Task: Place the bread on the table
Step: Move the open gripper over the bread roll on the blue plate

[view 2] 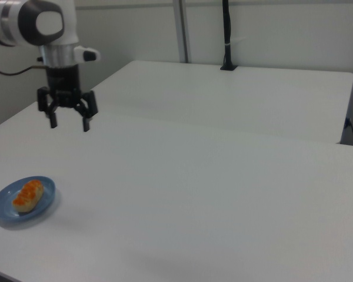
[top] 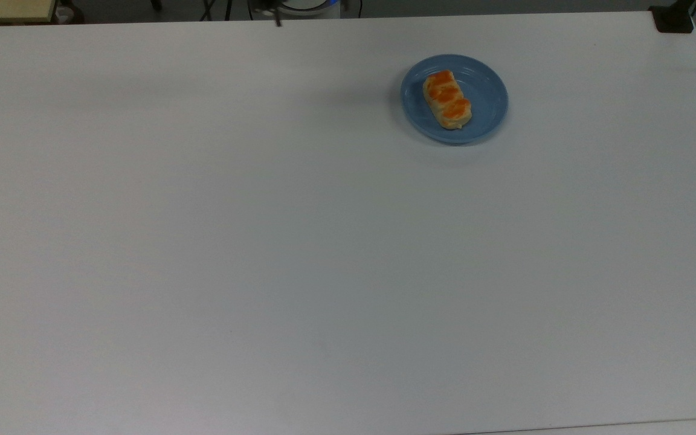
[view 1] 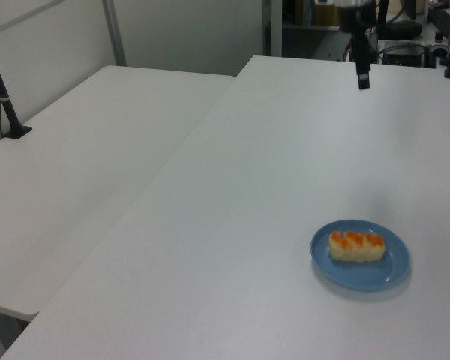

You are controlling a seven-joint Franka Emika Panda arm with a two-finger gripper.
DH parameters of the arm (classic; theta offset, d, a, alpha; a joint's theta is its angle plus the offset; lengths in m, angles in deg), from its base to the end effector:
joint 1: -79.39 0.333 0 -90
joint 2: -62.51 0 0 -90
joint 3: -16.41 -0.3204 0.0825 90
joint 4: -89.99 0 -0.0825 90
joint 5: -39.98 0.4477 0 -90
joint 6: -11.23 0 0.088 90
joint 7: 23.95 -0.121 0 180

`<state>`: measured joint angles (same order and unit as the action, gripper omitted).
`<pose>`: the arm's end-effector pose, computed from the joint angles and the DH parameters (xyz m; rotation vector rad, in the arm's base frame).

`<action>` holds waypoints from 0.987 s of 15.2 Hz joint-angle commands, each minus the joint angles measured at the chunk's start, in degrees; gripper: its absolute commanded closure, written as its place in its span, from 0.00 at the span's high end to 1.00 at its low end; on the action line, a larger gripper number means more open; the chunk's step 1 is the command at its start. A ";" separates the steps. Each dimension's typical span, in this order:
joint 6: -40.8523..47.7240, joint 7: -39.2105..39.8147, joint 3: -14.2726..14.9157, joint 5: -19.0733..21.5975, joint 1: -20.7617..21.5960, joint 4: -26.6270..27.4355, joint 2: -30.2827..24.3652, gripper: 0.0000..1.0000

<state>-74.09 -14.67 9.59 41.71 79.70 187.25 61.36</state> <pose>0.5887 0.0780 0.5540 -3.0650 -0.4410 0.2918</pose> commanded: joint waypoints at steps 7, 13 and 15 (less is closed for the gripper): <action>-17.76 -4.53 -13.48 5.03 0.75 18.13 -1.75 1.00; -35.06 -12.51 -18.05 7.93 3.91 28.58 -1.57 1.00; -40.08 -16.20 -18.31 7.85 5.75 30.26 -0.70 1.00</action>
<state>-106.39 -25.35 -8.40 48.67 82.45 212.77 61.44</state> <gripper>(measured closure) 0.000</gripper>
